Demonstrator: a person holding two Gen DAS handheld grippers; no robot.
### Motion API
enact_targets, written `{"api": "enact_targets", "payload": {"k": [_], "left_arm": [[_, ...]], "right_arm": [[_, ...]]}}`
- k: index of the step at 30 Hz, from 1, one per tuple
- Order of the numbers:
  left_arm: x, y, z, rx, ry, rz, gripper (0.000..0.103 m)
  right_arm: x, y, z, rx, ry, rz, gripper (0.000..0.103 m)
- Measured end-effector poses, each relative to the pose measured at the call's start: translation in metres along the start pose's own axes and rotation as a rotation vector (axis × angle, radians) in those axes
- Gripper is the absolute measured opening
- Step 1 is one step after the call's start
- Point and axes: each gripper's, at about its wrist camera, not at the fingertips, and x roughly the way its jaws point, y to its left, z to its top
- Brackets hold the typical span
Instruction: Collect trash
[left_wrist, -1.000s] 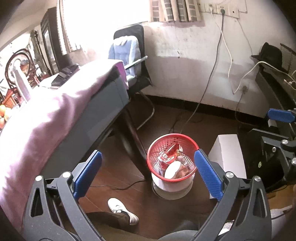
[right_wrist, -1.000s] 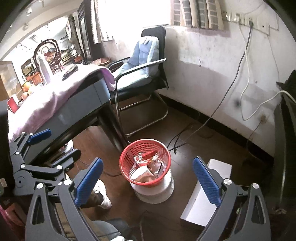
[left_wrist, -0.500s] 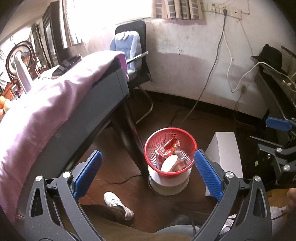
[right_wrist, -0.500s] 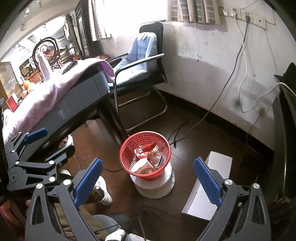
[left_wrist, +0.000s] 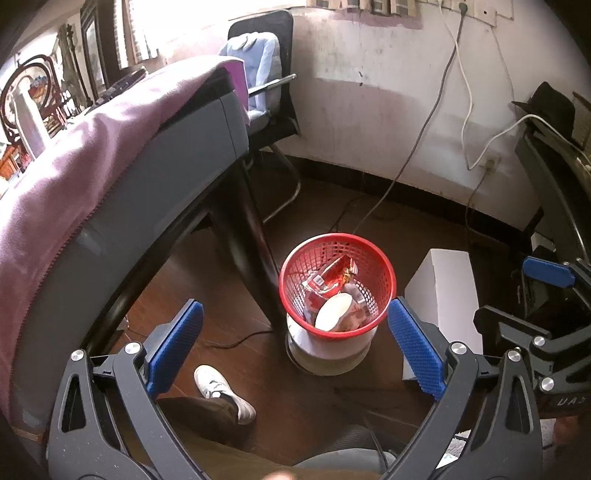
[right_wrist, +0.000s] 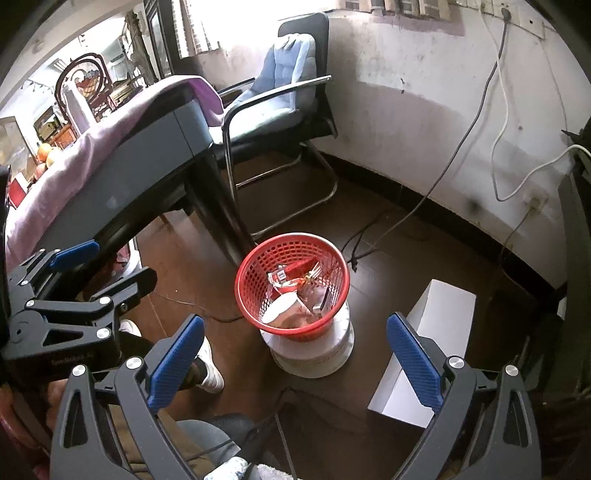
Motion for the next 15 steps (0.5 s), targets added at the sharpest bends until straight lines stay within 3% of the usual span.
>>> {"api": "enact_targets", "payload": {"k": [15], "left_arm": [[0.0016,-0.0039,-0.0003,0.009,0.007,0.014,0.096]], "right_arm": [[-0.0003,-0.0006,0.0000,0.001,0.000,0.003,0.097]]}}
